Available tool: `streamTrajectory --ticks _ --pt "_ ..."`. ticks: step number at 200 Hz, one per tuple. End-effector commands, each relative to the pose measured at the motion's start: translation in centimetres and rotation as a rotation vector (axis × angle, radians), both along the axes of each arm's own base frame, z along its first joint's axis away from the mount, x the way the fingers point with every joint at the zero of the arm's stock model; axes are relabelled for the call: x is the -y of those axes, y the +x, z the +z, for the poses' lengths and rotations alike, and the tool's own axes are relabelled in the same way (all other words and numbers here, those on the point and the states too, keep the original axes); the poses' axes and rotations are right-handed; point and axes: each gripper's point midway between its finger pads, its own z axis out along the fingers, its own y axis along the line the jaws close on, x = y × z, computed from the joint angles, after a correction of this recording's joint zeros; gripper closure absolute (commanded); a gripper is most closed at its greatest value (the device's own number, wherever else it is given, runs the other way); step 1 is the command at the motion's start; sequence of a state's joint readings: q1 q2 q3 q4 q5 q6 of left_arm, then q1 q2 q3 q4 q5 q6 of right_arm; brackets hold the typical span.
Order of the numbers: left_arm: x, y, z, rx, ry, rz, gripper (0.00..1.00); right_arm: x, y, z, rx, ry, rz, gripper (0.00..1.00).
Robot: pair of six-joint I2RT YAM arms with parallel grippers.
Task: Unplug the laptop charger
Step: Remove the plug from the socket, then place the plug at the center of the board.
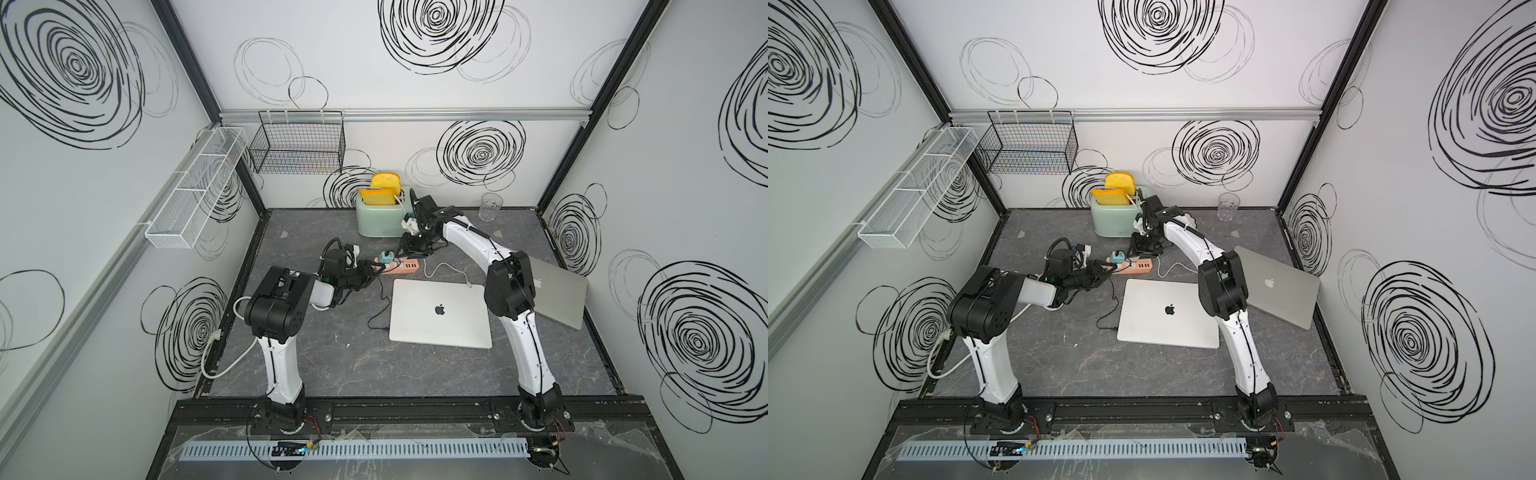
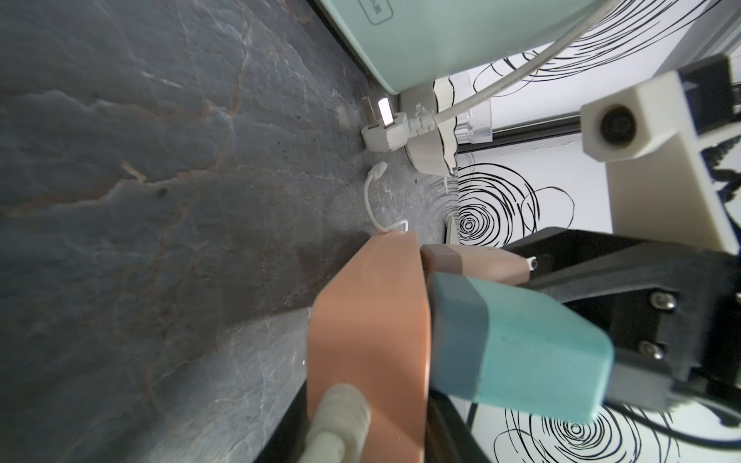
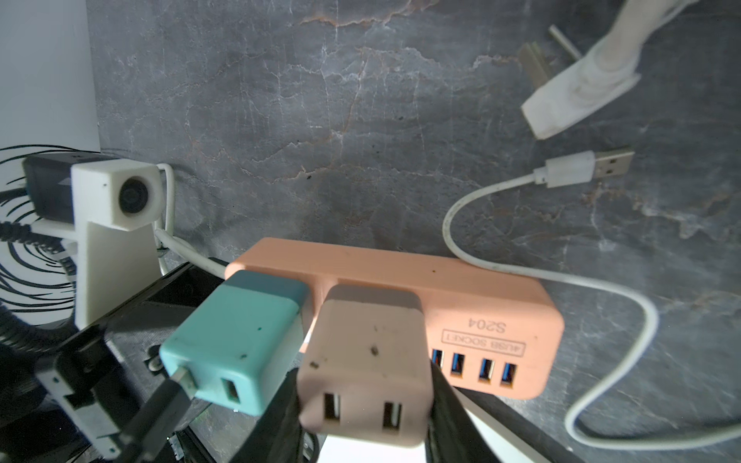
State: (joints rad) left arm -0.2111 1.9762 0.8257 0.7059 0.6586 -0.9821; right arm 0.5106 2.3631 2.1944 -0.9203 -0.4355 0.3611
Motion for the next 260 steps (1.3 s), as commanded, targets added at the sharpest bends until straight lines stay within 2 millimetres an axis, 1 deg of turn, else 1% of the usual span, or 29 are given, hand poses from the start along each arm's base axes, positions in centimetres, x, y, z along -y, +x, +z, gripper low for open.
streamTrajectory --ticks 1,13,24,36,54,65,76,90,100,110,125,133,144,145,153,169,184,203,224,230,245,260 --pt "-3.8 -5.4 -10.7 -0.375 0.204 0.099 1.0 -0.1 -0.5 4.2 0.088 -0.04 0.038 0.92" --pt "-3.8 -5.4 -10.7 -0.378 0.211 0.1 1.0 0.3 -0.7 3.8 0.103 -0.11 0.06 0.92" --pt "-3.9 -5.4 -10.7 -0.384 0.215 0.102 1.0 0.4 -0.7 3.8 0.108 -0.124 0.058 0.92" --pt "-4.0 -5.5 -10.8 -0.391 0.22 0.103 1.0 0.2 -0.5 4.1 0.107 -0.09 0.039 0.92" --pt "-4.0 -5.6 -10.8 -0.397 0.227 0.105 1.0 0.0 0.0 5.0 0.083 0.007 -0.005 0.92" --pt "-4.0 -5.6 -10.8 -0.396 0.227 0.105 1.0 0.1 0.3 5.4 0.08 0.027 -0.016 0.92" --pt "-3.9 -5.5 -10.7 -0.395 0.226 0.103 1.0 0.3 0.4 5.5 0.079 0.021 -0.018 0.92" --pt "-3.9 -5.5 -10.6 -0.392 0.227 0.099 1.0 0.9 0.6 5.0 0.063 0.012 -0.025 0.92" --pt "-3.9 -5.4 -10.5 -0.388 0.23 0.092 1.0 1.9 0.8 4.6 0.051 0.006 -0.04 0.92" --pt "-3.9 -5.4 -10.4 -0.389 0.239 0.083 1.0 3.4 1.3 4.1 0.045 -0.006 -0.065 0.92" --pt "-3.9 -5.4 -10.0 -0.376 0.245 0.068 1.0 6.2 1.9 2.9 0.038 -0.05 -0.093 0.92" --pt "-3.8 -5.4 -9.8 -0.373 0.241 0.056 0.98 7.7 2.0 2.2 0.025 -0.083 -0.101 0.92" --pt "-3.7 -5.6 -9.8 -0.377 0.23 0.034 0.98 9.6 2.0 1.2 0.021 -0.131 -0.107 0.92" --pt "-3.7 -5.6 -9.9 -0.379 0.23 0.033 0.95 9.7 2.1 1.1 0.022 -0.136 -0.108 0.92" --pt "-3.6 -5.8 -10.0 -0.387 0.224 0.018 0.91 10.8 2.1 0.7 0.033 -0.17 -0.111 0.92" --pt "-3.4 -5.9 -10.2 -0.395 0.216 -0.005 0.88 12.8 2.4 0.2 0.044 -0.213 -0.136 0.91" --pt "-3.4 -5.8 -10.2 -0.396 0.216 -0.009 0.85 13.9 2.5 -0.1 0.048 -0.233 -0.148 0.89" --pt "-3.5 -5.7 -10.0 -0.392 0.219 -0.012 0.76 14.0 2.1 -1.2 0.027 -0.255 -0.127 0.88" --pt "-3.8 -5.7 -9.7 -0.387 0.222 -0.006 0.6 13.8 1.6 -2.5 0.01 -0.27 -0.107 0.86" --pt "-3.9 -5.6 -9.6 -0.385 0.224 -0.005 0.55 13.8 1.6 -2.7 0.013 -0.275 -0.106 0.86" --pt "-4.1 -5.5 -9.3 -0.377 0.228 -0.001 0.49 14.0 1.6 -3.1 0.01 -0.287 -0.102 0.84" --pt "-4.2 -5.3 -9.1 -0.374 0.228 0.004 0.4 14.1 1.6 -3.4 0.008 -0.295 -0.1 0.81"
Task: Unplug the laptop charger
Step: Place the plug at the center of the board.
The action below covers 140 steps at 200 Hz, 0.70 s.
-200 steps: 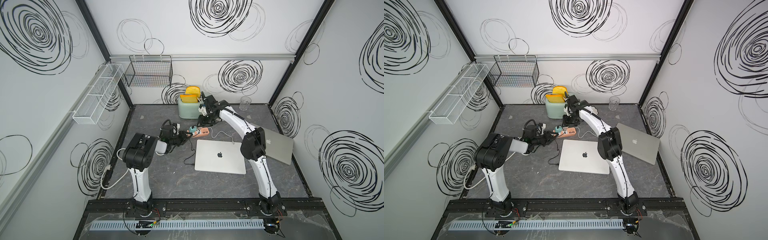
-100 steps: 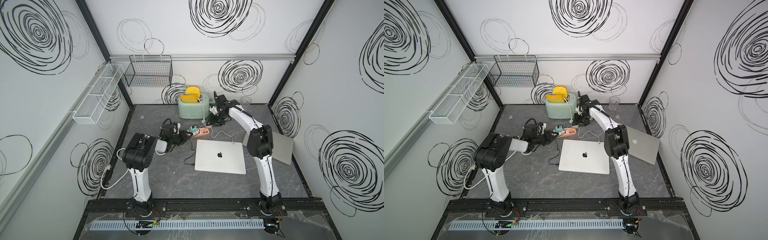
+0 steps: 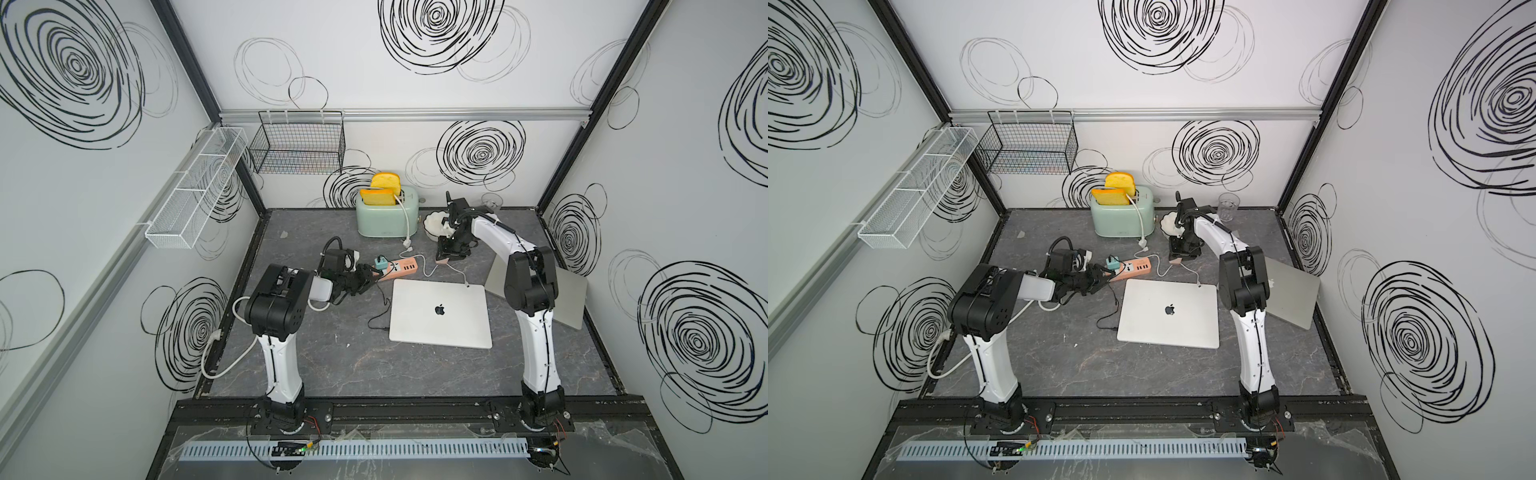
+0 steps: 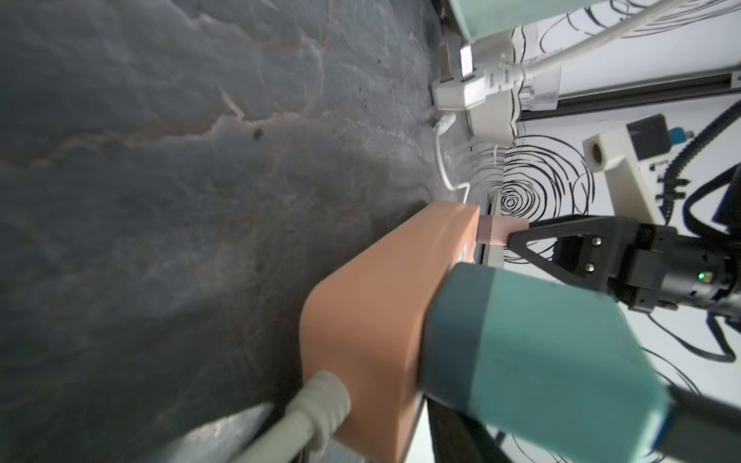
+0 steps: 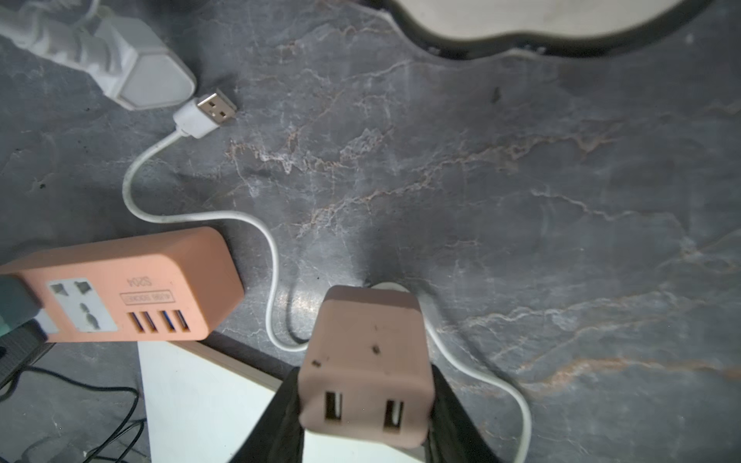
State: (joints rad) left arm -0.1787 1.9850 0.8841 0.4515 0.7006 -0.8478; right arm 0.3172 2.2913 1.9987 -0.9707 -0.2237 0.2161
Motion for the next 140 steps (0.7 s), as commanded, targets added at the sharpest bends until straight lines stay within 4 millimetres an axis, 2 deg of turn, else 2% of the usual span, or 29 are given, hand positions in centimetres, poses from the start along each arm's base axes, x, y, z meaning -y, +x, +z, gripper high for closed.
streamTrajectory --ticks 1,59,73,103,120,140 --pt "-3.1 -4.2 -6.7 -0.261 0.158 0.069 0.4 0.3 -0.3 0.7 0.021 -0.022 0.028 0.81" --pt "-3.7 -3.9 -5.7 -0.236 0.175 0.078 0.31 0.7 0.0 0.6 0.037 -0.045 0.032 0.7" --pt "-4.1 -3.8 -5.2 -0.225 0.196 0.075 0.21 0.9 0.2 0.7 0.041 -0.05 0.03 0.65" --pt "-4.8 -3.6 -3.8 -0.196 0.223 0.074 0.12 0.8 0.4 0.8 0.044 -0.047 0.033 0.47" --pt "-5.1 -3.4 -3.0 -0.179 0.234 0.078 0.11 0.6 0.5 1.2 0.054 -0.04 0.032 0.36" --pt "-5.6 -3.3 -2.1 -0.16 0.255 0.083 0.11 0.6 1.0 2.1 0.077 -0.035 0.032 0.28"
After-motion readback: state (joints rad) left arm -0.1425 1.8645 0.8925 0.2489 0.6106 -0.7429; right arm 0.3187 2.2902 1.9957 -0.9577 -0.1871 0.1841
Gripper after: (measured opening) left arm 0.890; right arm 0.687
